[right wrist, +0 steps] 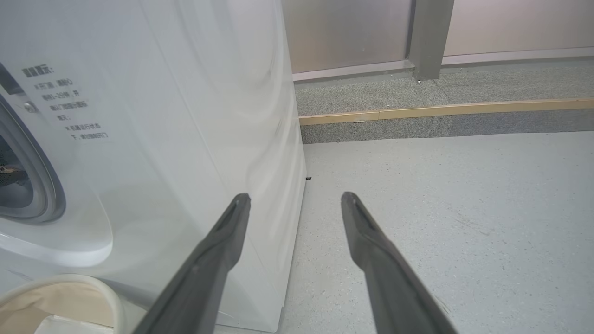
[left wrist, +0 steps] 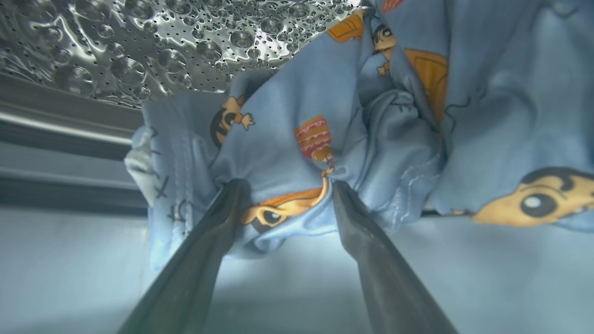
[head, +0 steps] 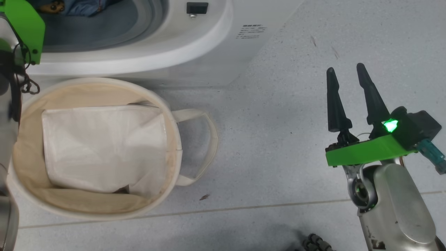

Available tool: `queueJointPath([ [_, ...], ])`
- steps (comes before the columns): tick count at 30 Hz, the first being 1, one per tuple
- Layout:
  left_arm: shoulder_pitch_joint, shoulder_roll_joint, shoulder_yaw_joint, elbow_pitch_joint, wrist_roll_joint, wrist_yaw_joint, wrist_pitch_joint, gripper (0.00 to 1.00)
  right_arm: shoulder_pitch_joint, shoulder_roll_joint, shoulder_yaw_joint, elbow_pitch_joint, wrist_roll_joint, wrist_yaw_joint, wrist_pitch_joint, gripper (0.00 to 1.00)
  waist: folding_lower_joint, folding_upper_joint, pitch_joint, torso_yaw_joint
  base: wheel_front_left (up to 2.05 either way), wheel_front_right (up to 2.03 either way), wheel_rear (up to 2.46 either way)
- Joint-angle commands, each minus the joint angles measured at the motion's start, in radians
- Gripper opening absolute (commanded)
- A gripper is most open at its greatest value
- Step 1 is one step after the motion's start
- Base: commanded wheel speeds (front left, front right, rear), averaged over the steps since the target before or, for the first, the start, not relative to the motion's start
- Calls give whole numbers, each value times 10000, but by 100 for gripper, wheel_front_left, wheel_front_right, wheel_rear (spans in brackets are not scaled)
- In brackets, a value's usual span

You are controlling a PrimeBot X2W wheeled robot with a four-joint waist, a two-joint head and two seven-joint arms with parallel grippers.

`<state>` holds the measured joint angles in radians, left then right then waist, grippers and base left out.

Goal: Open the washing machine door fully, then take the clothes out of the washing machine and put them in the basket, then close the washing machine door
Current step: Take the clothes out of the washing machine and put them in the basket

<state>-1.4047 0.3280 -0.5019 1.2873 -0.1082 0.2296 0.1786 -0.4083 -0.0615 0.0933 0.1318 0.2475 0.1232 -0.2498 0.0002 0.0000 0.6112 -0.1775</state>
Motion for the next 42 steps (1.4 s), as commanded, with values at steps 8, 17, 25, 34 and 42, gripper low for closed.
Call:
queueJointPath([
  [8, -363, 600, -120, -42, 81, 198, -44, 0, 2, 108, 159, -296, -45, 75, -120, 100, -2, 0, -9, 2, 0, 0, 0],
  [17, -192, 617, -80, -11, -182, 192, -855, 0, 16, 111, 146, -187, -27, 75, -120, 100, -2, 0, -205, 18, 0, 0, 0],
  [25, 498, 451, 338, -1, -836, 43, -1957, 0, 193, 111, 132, 25, -13, 75, -120, 100, -2, 0, -902, 123, 0, 0, 0],
  [34, 1862, -156, 933, -16, -1868, -869, -3427, 0, 585, 99, 191, 492, -5, 75, -120, 100, -2, 0, -2215, 410, 0, 0, 0],
  [42, 3198, -631, 1459, -262, -2738, -1704, -4187, 0, 1078, 5, 205, 870, 95, 75, -120, 100, -2, 0, -3477, 703, 0, 0, 0],
])
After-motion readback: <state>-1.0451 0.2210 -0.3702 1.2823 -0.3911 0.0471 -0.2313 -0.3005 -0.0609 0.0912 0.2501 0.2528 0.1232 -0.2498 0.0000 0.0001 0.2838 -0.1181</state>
